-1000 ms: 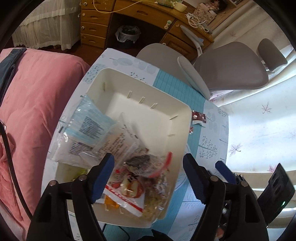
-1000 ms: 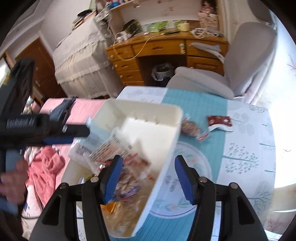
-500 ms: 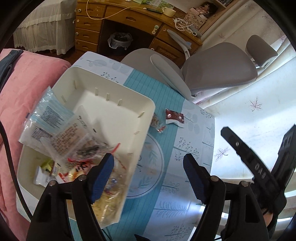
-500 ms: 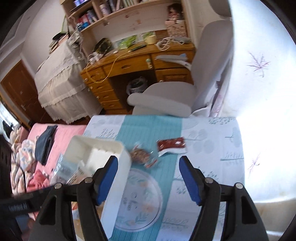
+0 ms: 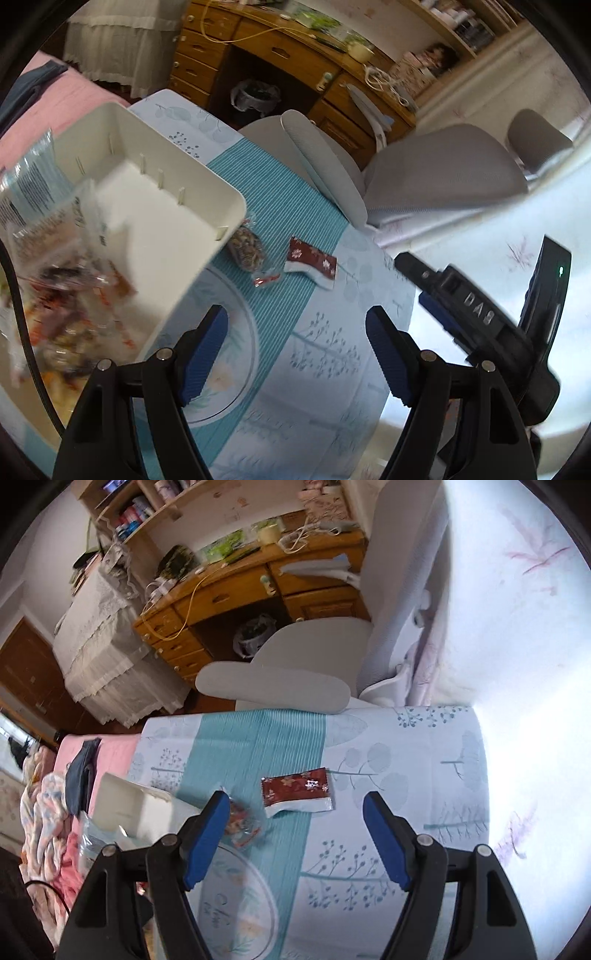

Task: Organize snacks
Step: 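Move both open grippers toward the red snowflake candy and remaining nut bag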

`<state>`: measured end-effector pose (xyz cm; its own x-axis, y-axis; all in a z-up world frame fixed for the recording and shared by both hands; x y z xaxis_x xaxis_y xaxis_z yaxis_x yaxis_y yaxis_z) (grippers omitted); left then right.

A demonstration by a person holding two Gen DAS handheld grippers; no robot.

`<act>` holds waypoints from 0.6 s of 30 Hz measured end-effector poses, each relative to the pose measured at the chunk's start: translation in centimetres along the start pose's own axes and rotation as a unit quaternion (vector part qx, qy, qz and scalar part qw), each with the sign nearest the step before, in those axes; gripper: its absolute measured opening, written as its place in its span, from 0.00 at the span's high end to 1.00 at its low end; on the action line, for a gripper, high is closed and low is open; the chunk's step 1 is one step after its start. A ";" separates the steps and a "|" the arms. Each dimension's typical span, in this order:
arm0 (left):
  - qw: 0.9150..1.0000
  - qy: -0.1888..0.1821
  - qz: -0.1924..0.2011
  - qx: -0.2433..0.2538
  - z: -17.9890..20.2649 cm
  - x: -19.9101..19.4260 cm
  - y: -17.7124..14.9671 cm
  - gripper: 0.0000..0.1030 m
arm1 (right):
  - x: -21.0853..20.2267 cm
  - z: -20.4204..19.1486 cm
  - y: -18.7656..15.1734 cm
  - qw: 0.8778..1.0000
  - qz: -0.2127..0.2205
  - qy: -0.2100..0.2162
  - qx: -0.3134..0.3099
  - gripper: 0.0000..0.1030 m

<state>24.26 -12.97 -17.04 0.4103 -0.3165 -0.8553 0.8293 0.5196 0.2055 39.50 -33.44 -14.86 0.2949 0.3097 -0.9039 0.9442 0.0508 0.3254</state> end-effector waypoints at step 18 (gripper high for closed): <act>0.986 0.040 0.054 -0.154 -1.0 9.8 1.6 0.26 | 7.4 2.1 -2.6 0.964 0.075 -0.019 -0.255 0.27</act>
<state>29.20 -14.45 -25.53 0.4489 -0.1890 -0.8733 0.6232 0.7667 0.1544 39.52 -33.32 -23.00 0.4361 0.3155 -0.8428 0.6986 0.4717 0.5380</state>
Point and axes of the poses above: each gripper's, at about its wrist camera, not at the fingertips, and x roughly the way its jaws point, z to its right, y to its top, the point moved 1 cm from there along x, roughly the way its jaws point, and after that the axes turned 8 degrees about -z, right-handed, at the moved point
